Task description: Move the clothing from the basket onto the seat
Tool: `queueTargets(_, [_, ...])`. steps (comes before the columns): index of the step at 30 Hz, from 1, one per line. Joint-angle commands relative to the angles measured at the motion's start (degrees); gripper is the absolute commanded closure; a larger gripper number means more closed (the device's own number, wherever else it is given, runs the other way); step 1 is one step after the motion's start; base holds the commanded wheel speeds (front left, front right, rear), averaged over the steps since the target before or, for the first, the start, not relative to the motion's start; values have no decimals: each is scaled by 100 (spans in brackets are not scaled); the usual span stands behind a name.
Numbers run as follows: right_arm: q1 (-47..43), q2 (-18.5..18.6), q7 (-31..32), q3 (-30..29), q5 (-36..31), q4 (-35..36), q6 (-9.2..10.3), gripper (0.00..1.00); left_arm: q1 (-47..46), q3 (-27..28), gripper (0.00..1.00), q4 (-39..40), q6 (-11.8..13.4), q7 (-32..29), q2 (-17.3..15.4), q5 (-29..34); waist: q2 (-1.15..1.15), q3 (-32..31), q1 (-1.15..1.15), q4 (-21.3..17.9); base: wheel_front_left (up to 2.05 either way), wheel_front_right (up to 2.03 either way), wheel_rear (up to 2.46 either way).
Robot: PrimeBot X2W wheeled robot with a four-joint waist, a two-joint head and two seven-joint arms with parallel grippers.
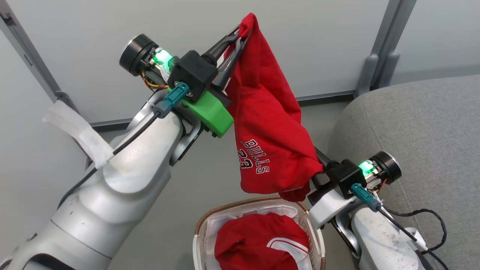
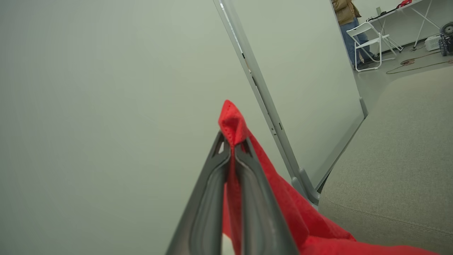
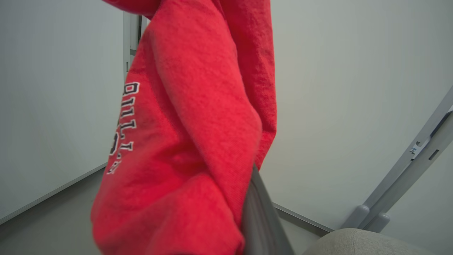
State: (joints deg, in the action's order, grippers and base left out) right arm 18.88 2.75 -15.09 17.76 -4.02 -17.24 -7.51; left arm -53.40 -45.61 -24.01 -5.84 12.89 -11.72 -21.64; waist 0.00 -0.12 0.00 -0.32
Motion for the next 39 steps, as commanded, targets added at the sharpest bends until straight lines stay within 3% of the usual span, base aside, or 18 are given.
queueTargets(1, [29, 25, -12, -43, 0, 41, 4, 100, 182, 23, 100, -39, 40, 44, -19, -86, 0, 14, 0, -10, 0, 0, 0])
queueTargets(2, [36, 25, -12, -71, -11, 52, 4, 100, 241, 25, 100, -65, 44, 54, -11, -120, 0, 22, 0, -14, 0, 0, 0])
queueTargets(4, [56, 26, -12, -155, -39, 84, 4, 100, 398, 57, 90, -116, 58, 96, 20, -199, 0, 39, 0, -21, 0, 0, 0])
queueTargets(5, [61, 25, -12, -198, -46, 107, 4, 100, 505, 75, 71, -148, 71, 119, 37, -250, 0, 49, 0, -25, 0, 0, 0])
queueTargets(6, [65, 24, -13, -228, -54, 121, 4, 100, 599, 99, 59, -171, 74, 128, 64, -318, 0, 57, 0, -29, 0, 0, 0])
queueTargets(7, [72, 24, -12, -275, -62, 143, 4, 100, 732, 141, 8, -194, 68, 148, 103, -431, 0, 66, 0, -34, 0, 0, 0])
queueTargets(8, [75, 24, -12, -320, -71, 160, 4, 100, 827, 169, 0, -209, 70, 168, 124, -490, 0, 73, 0, -39, 0, 0, 0])
queueTargets(17, [55, 24, -12, -865, -255, 277, 4, 100, 1958, 476, 0, -286, 145, 228, 283, -624, 0, 183, 0, -138, 0, 0, 0])
queueTargets(31, [-21, 22, -13, -1513, -514, 503, 4, 100, 3444, 1370, 0, -49, 4, 227, 508, -125, 0, 402, 0, -508, 0, 0, 0])
queueTargets(39, [105, 23, -13, -1641, -602, 478, 4, 100, 3657, 1645, 0, 26, -111, 227, 722, 176, 0, 520, 0, -1047, 0, 0, 0])
